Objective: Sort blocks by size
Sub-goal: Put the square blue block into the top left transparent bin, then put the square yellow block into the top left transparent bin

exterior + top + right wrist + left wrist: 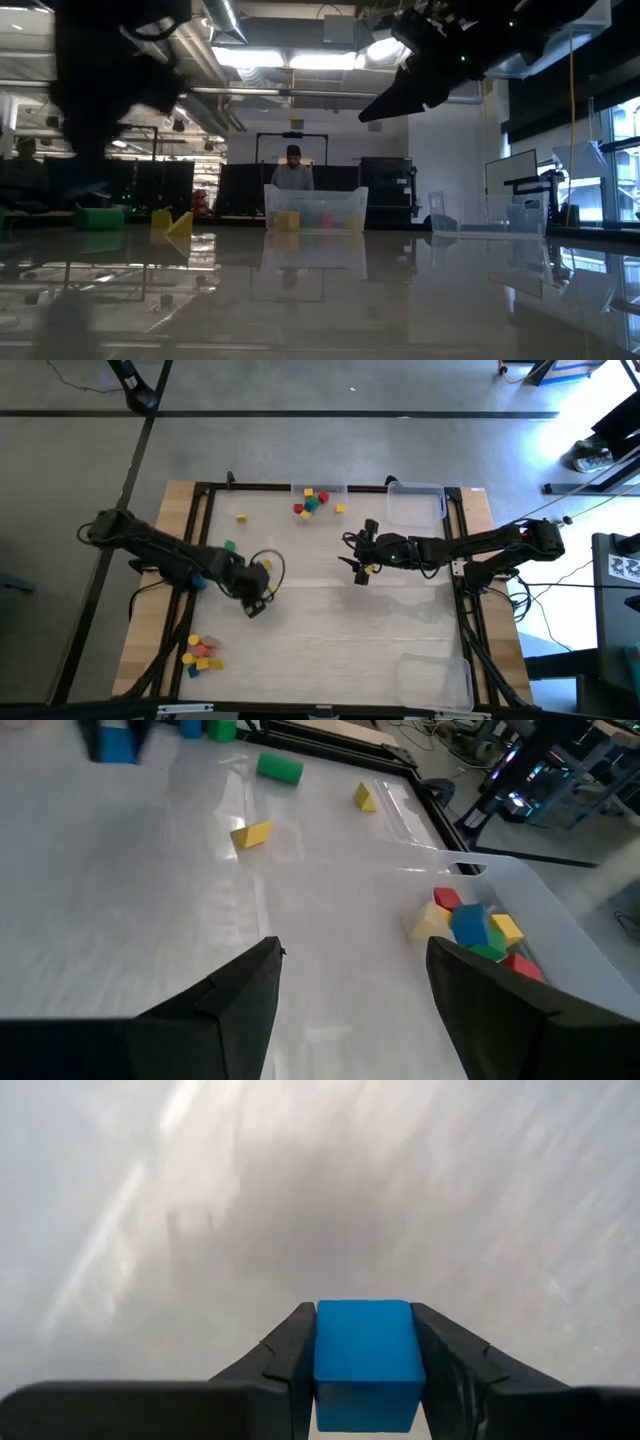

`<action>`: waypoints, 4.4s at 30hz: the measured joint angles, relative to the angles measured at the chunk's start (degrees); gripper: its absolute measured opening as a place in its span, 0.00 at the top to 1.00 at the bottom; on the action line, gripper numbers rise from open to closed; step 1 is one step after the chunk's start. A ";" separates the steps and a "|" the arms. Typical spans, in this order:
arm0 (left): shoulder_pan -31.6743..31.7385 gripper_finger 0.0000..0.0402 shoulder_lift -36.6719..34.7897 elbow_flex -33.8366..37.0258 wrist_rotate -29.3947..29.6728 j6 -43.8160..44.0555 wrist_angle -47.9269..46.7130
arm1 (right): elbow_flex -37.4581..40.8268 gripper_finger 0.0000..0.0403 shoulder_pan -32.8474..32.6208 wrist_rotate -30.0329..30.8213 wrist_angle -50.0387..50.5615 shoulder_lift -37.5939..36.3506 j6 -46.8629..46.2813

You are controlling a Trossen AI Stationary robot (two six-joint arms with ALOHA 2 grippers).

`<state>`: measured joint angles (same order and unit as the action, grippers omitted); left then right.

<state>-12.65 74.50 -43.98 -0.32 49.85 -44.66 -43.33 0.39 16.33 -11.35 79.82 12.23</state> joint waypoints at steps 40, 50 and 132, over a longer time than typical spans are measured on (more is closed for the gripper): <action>21.02 0.71 -7.95 16.67 -5.92 -24.53 78.65 | -11.38 0.38 0.01 -9.34 -37.03 23.64 27.09; 20.43 0.71 -7.95 16.67 -6.02 -24.31 78.21 | -15.28 0.42 0.03 -16.00 -30.16 23.62 30.54; 25.36 0.47 -19.25 16.65 18.58 -30.59 34.77 | -20.74 0.27 32.63 -21.39 -1.11 27.63 -1.49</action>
<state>12.71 55.24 -27.33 18.26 19.26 -9.89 -64.07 33.02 -5.06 -12.46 107.45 10.74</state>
